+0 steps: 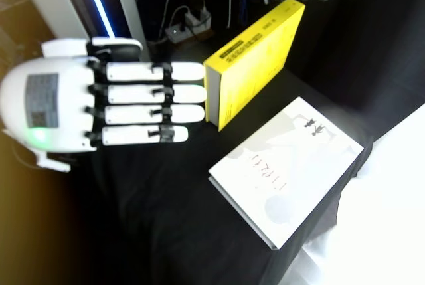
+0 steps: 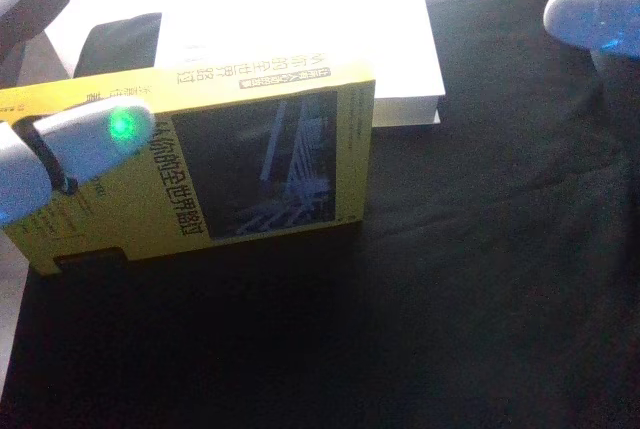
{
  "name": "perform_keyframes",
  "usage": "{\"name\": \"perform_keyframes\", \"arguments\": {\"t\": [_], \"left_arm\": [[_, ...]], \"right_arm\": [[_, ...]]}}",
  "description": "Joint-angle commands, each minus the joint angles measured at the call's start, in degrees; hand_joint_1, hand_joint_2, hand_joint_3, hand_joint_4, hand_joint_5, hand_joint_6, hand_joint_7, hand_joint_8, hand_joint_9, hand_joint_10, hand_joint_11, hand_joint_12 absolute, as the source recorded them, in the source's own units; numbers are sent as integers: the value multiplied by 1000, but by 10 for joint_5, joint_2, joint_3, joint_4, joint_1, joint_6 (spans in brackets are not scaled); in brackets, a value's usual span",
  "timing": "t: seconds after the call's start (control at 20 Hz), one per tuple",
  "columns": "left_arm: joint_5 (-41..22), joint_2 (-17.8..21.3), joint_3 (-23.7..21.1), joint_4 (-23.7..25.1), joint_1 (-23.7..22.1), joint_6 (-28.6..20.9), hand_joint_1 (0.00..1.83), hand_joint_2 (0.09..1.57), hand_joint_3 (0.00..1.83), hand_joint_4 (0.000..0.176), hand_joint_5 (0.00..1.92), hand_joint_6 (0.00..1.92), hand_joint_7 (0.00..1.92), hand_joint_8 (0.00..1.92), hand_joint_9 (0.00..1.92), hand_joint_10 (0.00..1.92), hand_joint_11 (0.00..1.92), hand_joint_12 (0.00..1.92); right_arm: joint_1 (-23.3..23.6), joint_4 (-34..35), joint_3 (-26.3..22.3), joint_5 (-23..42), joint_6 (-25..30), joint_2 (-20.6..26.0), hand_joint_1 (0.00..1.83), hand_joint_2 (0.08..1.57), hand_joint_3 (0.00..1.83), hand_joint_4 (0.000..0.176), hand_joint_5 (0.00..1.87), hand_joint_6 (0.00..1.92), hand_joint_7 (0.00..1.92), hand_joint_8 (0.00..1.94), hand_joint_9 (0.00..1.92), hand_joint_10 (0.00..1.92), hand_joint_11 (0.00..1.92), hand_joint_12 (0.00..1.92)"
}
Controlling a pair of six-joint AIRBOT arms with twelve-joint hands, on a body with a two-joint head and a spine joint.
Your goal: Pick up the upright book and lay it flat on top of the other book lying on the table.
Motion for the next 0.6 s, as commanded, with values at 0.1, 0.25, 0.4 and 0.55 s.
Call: {"name": "perform_keyframes", "arguments": {"t": [0.1,0.25,0.4,0.55], "left_arm": [[-81,9,-2,-26,13,-2,597,1108,0,148,4,2,0,0,0,0,0,0],[-76,6,2,-59,26,-2,689,1060,0,123,0,0,0,0,0,0,0,0],[-59,-8,12,-87,30,-2,769,1017,0,97,0,0,0,0,0,0,0,0],[-28,-32,28,-105,30,-2,876,999,0,87,18,7,0,0,0,0,0,0]], "right_arm": [[3,29,2,61,4,-1,0,1381,33,0,0,0,0,0,0,0,0,0],[0,29,2,61,4,-1,28,1382,25,0,0,0,0,0,0,0,0,0],[-1,29,2,61,7,-2,83,1379,14,0,0,0,0,0,0,0,0,0],[-3,29,2,61,9,-3,80,1373,10,13,0,0,0,0,0,0,0,0]]}}
